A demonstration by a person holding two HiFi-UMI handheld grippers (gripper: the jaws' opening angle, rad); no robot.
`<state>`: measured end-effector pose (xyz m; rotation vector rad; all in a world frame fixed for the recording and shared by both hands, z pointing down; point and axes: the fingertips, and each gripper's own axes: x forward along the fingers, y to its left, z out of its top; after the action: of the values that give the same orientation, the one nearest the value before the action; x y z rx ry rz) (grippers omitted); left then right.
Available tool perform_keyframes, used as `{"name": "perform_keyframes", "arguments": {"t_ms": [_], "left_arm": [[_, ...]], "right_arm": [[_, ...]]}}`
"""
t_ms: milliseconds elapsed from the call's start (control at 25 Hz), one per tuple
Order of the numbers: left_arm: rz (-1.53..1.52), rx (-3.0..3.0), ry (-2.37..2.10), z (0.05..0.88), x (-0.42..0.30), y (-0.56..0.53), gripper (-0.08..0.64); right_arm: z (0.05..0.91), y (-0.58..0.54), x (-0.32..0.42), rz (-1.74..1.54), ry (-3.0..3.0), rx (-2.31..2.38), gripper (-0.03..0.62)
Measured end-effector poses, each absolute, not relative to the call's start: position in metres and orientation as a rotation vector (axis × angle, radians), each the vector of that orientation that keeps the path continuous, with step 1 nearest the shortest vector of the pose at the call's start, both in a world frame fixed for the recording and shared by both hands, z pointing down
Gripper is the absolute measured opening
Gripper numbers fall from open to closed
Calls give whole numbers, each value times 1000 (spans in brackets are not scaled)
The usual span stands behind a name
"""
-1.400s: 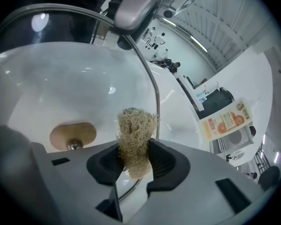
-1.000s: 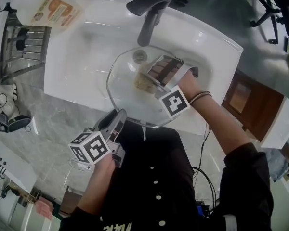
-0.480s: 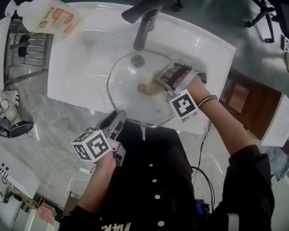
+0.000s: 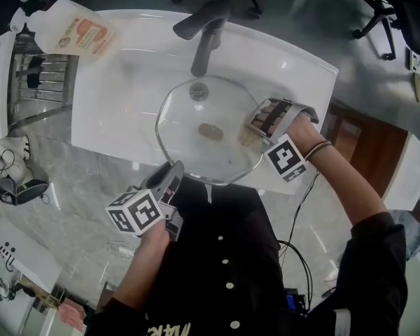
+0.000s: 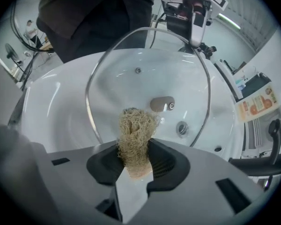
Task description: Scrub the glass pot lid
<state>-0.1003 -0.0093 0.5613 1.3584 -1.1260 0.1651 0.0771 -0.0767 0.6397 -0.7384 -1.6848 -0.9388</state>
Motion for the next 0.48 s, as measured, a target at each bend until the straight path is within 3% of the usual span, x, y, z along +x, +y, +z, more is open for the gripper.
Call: {"name": "perform_keyframes", "arguments": {"t_ms": [480], "left_arm": [[179, 1350, -1130, 560, -98, -10, 139]], "right_arm": [[637, -72, 99, -957, -1558, -860, 143]]}}
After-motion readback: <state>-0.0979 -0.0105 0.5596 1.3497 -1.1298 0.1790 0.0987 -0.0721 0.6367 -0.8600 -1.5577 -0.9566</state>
